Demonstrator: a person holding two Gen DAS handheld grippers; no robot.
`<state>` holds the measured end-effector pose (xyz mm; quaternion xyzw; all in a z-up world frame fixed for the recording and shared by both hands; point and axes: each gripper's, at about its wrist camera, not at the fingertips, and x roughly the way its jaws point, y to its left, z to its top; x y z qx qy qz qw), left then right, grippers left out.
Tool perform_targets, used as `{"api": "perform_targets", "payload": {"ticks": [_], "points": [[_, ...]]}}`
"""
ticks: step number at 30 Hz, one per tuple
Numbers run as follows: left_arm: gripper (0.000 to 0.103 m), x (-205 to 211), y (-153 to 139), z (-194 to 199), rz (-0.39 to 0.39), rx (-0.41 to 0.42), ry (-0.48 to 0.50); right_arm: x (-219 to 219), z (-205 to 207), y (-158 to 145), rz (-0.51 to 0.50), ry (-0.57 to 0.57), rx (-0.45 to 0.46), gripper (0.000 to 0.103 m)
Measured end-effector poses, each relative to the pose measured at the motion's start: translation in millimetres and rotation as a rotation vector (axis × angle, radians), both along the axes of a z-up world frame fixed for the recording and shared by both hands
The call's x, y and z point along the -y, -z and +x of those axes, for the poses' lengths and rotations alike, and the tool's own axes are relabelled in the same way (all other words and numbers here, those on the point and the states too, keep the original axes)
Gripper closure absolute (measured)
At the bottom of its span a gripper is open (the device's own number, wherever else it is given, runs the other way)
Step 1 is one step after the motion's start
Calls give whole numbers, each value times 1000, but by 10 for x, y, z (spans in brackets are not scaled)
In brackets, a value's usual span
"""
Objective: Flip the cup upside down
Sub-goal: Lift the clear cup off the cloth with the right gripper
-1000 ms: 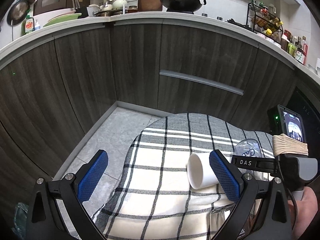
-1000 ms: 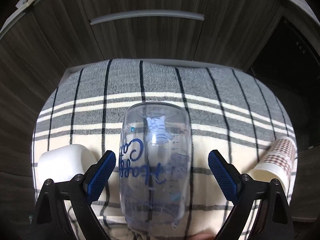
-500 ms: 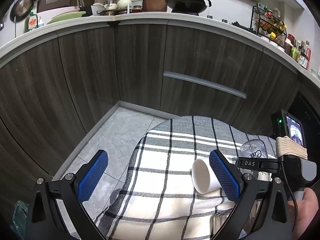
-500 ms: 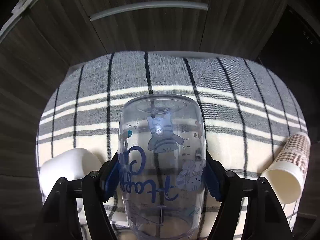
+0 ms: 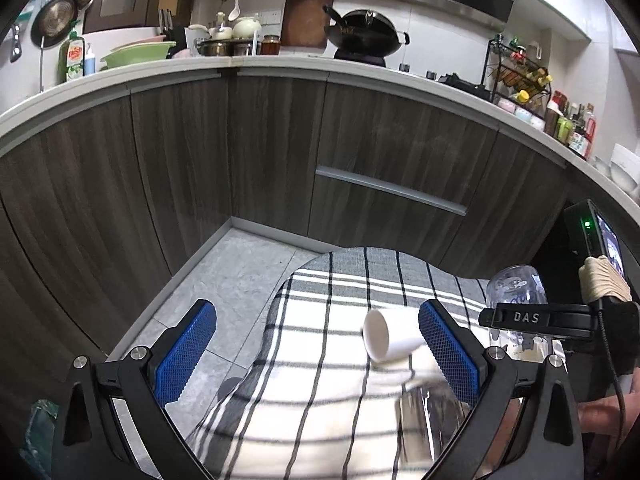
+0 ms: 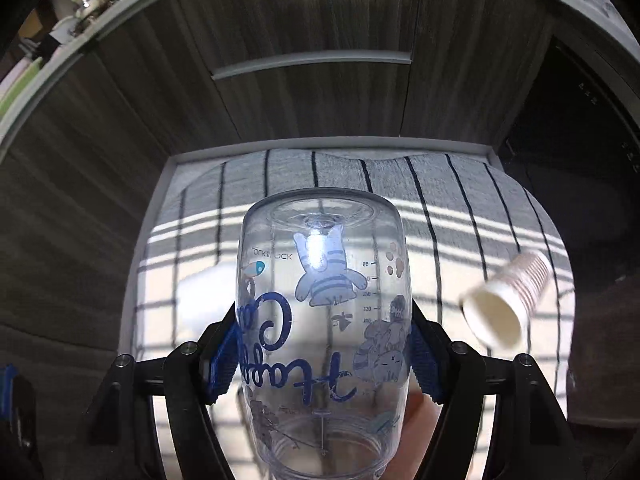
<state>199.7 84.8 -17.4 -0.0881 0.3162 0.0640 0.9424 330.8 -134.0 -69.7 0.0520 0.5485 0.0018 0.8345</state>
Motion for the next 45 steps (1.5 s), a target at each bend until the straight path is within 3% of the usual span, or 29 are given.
{"api": "perform_targets", "payload": {"ticks": [9,21,30,37,45], "points": [[0,-92,-86,-829,22,-13,38,-139,-999,-159,22,-28,-4,32],[0,-150,284,-1515,60,-98,55,-285,-1959,358,24,-14,-107,32],[0,-153,552,-1641,60,-152,67,-309,-2197,740,-24,45,-96,31],[0,-116,609,-1666,60,-162,84,-275,-2220,966,-33,70,-138,31],[0,-80,611,-1660,66,-171,93,-247,-2228,1028,-28,72,-145,31]]}}
